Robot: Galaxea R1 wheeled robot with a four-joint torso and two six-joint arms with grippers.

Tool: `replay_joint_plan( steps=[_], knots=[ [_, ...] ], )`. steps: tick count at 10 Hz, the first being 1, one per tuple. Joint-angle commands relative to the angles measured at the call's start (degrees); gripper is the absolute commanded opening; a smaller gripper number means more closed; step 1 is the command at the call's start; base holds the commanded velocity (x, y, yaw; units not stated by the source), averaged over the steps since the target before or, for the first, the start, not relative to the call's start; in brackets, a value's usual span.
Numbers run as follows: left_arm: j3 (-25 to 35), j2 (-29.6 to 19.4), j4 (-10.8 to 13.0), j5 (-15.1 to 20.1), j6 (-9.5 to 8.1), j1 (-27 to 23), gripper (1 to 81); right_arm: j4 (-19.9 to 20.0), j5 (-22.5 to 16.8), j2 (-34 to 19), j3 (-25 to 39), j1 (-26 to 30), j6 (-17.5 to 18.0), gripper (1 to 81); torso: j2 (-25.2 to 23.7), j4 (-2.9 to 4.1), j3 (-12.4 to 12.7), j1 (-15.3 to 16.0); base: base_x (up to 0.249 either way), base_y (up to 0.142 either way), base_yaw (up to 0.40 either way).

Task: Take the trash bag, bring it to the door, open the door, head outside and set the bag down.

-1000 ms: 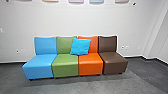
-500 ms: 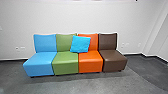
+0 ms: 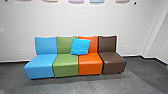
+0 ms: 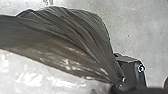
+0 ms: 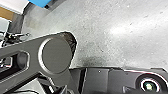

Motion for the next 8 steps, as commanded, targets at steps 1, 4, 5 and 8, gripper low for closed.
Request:
replay_joint_plan(
  steps=[1,4,5,8],
  knots=[
    [2.2,-2.6,-0.4,2.3,1.85,-2.2,1.0,0.1,-3.0,-0.1,-1.9,2.3,-0.1,81.1,5.4,0.00,4.9,-3.5,0.000,0.000,0.000],
    [5.0,-2.9,-0.3,2.2,1.94,-1.6,1.0,0.1,-3.2,1.5,-4.5,1.7,-0.1,81.1,11.2,0.00,10.1,-7.3,0.000,0.000,0.000],
    [4.9,-2.1,-0.3,2.2,2.64,-1.3,1.0,0.1,-3.2,1.7,-5.0,1.6,-0.1,81.1,13.1,0.00,11.8,-8.5,0.000,0.000,0.000],
    [1.7,1.1,-0.3,2.2,3.08,-0.1,1.0,0.1,-3.1,5.1,-9.7,0.3,-0.1,81.1,18.4,0.00,11.4,-12.2,0.000,0.000,0.000]
  ],
)
